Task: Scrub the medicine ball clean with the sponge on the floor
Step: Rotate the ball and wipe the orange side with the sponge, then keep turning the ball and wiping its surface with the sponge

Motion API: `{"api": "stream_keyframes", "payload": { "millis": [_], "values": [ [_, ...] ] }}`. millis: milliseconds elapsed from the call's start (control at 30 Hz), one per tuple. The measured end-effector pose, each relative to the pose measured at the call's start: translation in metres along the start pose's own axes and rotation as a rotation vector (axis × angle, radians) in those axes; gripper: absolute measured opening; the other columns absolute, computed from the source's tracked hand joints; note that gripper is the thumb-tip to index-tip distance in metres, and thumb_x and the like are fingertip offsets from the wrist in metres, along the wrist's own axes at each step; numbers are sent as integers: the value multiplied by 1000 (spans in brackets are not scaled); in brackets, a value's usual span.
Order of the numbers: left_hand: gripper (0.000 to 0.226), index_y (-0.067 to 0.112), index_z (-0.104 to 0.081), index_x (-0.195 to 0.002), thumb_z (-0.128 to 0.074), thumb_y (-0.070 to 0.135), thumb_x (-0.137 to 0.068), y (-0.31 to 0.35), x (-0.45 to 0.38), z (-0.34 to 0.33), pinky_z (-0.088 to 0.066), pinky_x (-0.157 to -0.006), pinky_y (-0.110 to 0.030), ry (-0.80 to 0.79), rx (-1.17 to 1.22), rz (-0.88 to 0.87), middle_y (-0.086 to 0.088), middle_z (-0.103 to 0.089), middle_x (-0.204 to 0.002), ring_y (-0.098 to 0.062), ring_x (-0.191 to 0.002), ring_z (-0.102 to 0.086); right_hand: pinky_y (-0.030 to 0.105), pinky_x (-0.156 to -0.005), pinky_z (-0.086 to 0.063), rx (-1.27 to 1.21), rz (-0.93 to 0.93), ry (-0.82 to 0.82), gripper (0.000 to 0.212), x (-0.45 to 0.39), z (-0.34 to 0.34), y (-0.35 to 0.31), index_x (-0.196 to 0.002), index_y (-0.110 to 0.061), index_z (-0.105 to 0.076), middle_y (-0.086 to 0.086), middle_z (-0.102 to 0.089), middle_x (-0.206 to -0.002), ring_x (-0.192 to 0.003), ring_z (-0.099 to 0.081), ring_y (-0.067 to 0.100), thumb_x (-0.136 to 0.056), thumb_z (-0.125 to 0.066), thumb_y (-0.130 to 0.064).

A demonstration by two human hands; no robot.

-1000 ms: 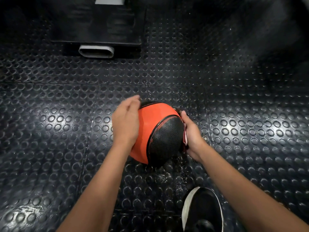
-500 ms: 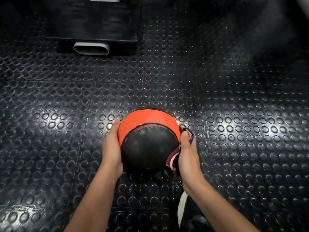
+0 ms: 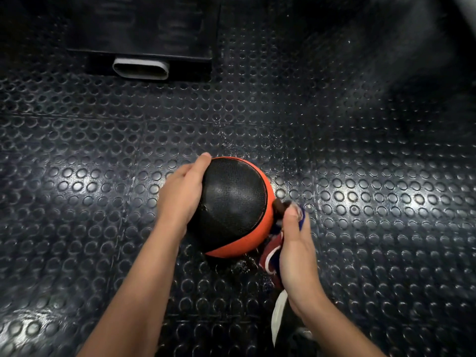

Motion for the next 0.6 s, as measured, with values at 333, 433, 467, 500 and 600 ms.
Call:
{"api": "stream_keyframes", "payload": {
  "millis": [333,433,467,500,600],
  "values": [
    [45,36,-81,-101,-64,74,-85,-2,-4,0,-53,-104,-42,-59,72,-4,17,-77,-100,-13,-101,-71,30,-93,-49,-3,118,-220,29,-77,-25,-21,-107,-30,-70,-8,-74,-99,-95,-68,9,-108,-47,-46],
    [41,35,-83,-97,-67,70,-84,-2,-4,2,-54,-102,-42,-50,101,-22,15,-79,-98,-15,-101,-73,39,-95,-51,-71,-117,-317,41,-88,-24,-19,-105,-19,-75,-2,-76,-81,-82,-70,18,-103,-52,-53],
    [37,33,-83,-94,-69,66,-86,-3,-5,3,-55,-100,-41,-58,126,-13,13,-80,-95,-16,-99,-74,42,-103,-51,-37,-110,-319,46,-88,-27,-23,-112,-21,-76,-2,-80,-94,-95,-73,20,-100,-52,-58],
    [35,32,-83,-92,-70,64,-86,-6,-6,4,-56,-98,-41,-77,151,4,11,-81,-94,-18,-98,-75,44,-107,-50,-2,-64,-306,49,-82,-28,-27,-117,-27,-76,-4,-80,-107,-108,-73,18,-98,-50,-64],
    [47,27,-83,-93,-73,69,-76,-11,-8,10,-56,-100,-49,-155,197,15,2,-82,-97,-26,-99,-77,31,-109,-45,24,223,-299,38,-60,-28,-33,-120,-47,-73,-18,-71,-128,-125,-63,3,-101,-46,-64]
  ]
}}
Point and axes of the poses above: each hand's wrist, its own x-axis away from the middle knuckle, its own z-axis out of the back of the hand, y = z × x, the point moved 3 cm from there along -x, towards the middle knuckle
